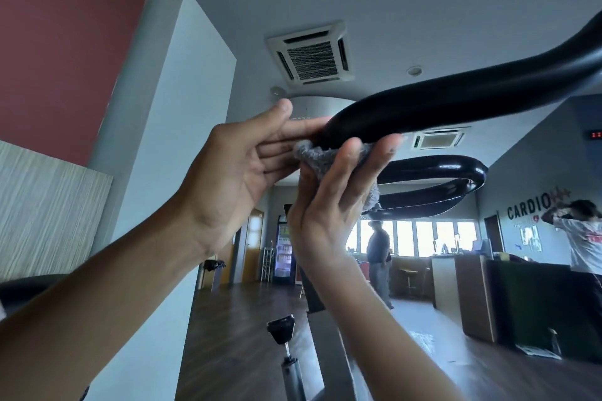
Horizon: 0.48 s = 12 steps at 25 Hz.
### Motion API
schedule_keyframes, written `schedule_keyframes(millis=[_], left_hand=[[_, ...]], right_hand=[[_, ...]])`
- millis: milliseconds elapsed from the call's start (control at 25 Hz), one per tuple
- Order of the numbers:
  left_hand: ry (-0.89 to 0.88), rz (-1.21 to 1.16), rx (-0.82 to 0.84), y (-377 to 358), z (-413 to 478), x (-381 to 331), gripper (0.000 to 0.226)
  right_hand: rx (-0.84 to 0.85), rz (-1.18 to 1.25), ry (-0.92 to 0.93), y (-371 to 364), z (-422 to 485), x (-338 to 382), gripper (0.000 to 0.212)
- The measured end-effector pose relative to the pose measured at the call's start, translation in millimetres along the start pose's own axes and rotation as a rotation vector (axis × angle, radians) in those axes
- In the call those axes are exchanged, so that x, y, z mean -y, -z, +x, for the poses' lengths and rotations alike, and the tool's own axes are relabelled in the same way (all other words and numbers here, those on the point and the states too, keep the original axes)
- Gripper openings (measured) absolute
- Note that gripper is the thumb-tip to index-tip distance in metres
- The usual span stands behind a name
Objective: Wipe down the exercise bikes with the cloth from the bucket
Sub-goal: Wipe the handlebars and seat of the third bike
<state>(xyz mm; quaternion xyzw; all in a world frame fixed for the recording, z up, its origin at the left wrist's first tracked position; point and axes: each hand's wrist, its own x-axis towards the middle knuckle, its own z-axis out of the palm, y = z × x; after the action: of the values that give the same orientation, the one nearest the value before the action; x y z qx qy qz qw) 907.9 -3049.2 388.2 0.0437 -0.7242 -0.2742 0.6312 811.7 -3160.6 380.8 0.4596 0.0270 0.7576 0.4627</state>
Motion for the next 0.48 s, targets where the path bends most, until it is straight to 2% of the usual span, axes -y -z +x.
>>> schedule_keyframes(millis=[120, 280, 480], left_hand=[[-0.011, -0.059, -0.032, 1, 0, 7, 0.044], [-0.040, -0.130, -0.088, -5, -3, 12, 0.043], [-0.064, -0.099, -0.097, -5, -5, 11, 0.042]], right_hand=[[0.044, -0.143, 0.218, 8, -12, -31, 0.103], [0.149, -0.258, 0.274, 17, -22, -46, 0.122], [0.230, -0.361, 0.296, 27, -35, -62, 0.125]])
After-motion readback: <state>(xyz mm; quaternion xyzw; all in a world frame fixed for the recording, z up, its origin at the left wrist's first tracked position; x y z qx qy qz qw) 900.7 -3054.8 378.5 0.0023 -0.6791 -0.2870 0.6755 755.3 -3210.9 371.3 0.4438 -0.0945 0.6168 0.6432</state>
